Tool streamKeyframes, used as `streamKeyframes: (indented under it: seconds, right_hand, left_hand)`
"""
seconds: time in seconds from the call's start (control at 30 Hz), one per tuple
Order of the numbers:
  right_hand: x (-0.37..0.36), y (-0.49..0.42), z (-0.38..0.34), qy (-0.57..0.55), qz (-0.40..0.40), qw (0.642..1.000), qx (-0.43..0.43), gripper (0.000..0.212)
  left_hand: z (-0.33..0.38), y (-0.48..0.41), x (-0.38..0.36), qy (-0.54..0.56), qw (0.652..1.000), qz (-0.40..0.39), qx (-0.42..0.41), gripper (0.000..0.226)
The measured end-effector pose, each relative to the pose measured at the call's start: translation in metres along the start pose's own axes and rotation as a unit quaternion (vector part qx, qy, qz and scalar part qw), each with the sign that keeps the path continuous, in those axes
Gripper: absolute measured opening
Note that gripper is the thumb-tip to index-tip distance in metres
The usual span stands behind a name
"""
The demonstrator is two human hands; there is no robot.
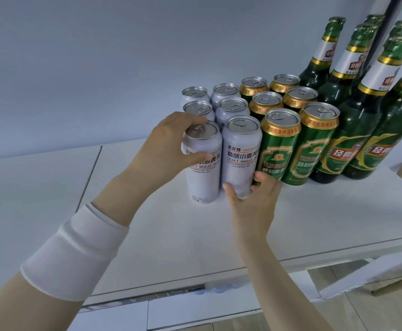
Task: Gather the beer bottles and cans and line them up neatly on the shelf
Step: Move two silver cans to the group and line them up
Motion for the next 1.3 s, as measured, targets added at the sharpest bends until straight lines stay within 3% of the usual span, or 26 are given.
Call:
streamKeyframes:
  seconds: [0.2,0.8,0.97,1.03,1.13,1.3]
  right_hand:
    - [0.0,-0.001,0.0,-0.016,-0.007,1.0,-0.003,0.053]
    - [0.002,-0.003,-0.002,-0.011,-0.005,0.999,-0.042,0.053]
    - [0.013,-0.004,-0.008,-0.029,-0.055,0.997,-0.036,0.053]
    - [0.031,-0.007,-0.008,-0.054,-0.05,0.997,-0.018,0.052]
    - [0.068,-0.021,0.003,-0.079,0.022,0.996,-0.02,0.05]
    - [0.092,-0.061,0.032,-0.051,0.06,0.996,-0.042,0.062]
  left_hand:
    - [0.002,-0.002,-0.003,0.001,1.0,0.014,0.027,0.057]
    - [0.005,0.001,-0.004,0.02,0.999,0.0,0.035,0.057]
    - [0.004,0.003,-0.005,-0.01,1.0,0.001,0.025,0.063]
    - [0.012,0.002,-0.001,-0.034,0.999,0.023,0.007,0.07]
    - [0.046,-0.013,0.003,-0.032,0.997,0.049,-0.053,0.073]
    - [0.104,-0.055,-0.043,-0.082,0.986,-0.051,-0.134,0.066]
Point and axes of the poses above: each hand's wrist, its own y-axis away from the middle knuckle, its own x-axis out of the back of the hand, z = x × y, the point moved 4 cm from there along -y, towards the middle knuckle, and after that the axes turned 12 degrees about -y, right-handed, at the moved point
